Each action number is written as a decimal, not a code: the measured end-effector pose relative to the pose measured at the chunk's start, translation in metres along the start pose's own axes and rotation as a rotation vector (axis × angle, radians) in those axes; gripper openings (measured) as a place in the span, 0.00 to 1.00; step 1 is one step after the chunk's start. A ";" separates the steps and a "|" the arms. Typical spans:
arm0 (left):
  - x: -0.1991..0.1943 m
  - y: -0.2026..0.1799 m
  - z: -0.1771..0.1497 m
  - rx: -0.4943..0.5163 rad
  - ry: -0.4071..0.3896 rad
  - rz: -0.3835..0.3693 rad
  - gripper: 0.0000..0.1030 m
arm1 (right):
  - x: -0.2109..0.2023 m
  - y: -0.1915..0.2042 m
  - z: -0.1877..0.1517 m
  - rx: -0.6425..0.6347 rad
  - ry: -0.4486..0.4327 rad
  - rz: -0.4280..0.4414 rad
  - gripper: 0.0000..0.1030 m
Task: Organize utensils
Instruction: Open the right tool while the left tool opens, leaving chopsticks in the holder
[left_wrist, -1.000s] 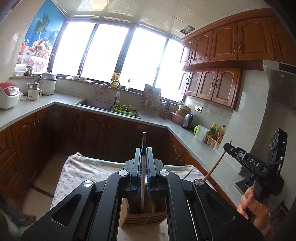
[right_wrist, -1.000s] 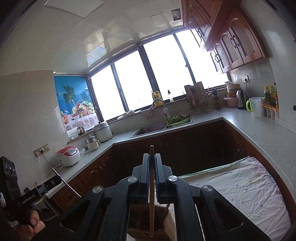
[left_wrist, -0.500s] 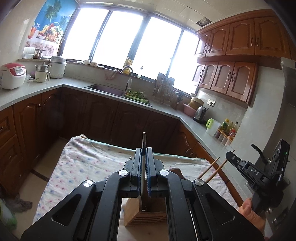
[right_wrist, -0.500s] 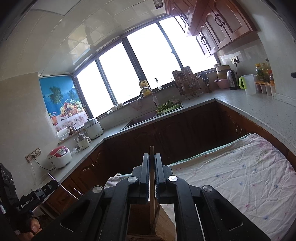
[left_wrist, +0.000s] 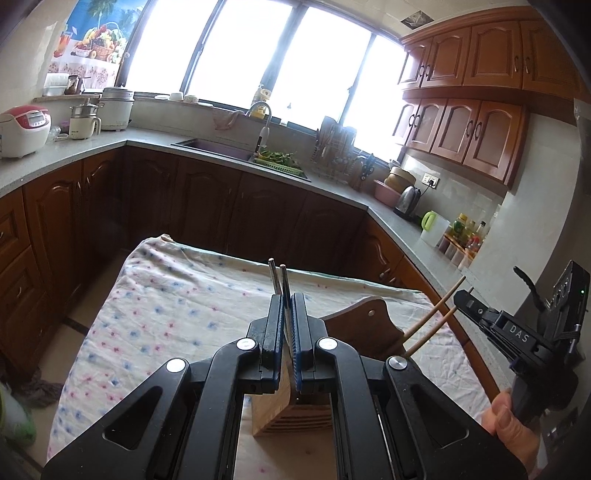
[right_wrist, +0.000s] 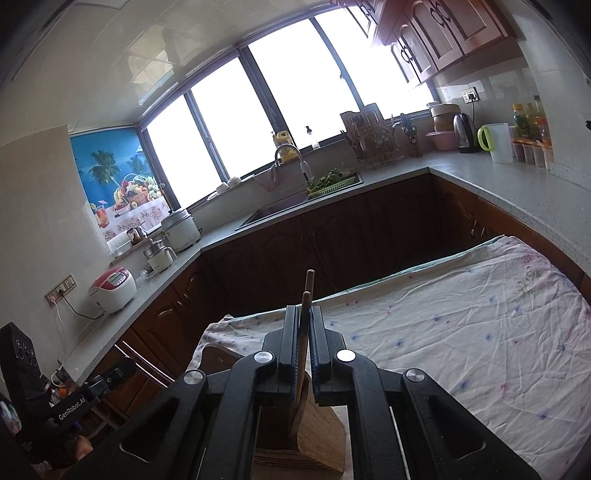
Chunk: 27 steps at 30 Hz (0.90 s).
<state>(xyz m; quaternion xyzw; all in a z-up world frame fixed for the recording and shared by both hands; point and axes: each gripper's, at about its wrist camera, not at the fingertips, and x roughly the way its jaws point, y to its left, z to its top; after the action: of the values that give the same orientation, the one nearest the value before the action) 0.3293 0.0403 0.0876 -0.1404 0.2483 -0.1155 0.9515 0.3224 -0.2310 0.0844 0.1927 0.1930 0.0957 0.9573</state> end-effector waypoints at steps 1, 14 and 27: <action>0.000 0.000 0.001 0.001 0.002 0.003 0.03 | 0.000 0.001 0.000 -0.002 0.001 -0.001 0.05; -0.002 0.000 0.001 -0.013 0.015 0.019 0.04 | -0.002 -0.001 0.000 0.009 0.014 0.012 0.21; -0.035 0.002 -0.019 -0.041 0.007 0.072 0.77 | -0.050 -0.008 -0.010 0.022 -0.033 0.060 0.91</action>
<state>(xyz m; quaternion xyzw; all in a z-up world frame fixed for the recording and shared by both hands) 0.2903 0.0485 0.0860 -0.1506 0.2589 -0.0767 0.9510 0.2738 -0.2479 0.0896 0.2104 0.1723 0.1189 0.9549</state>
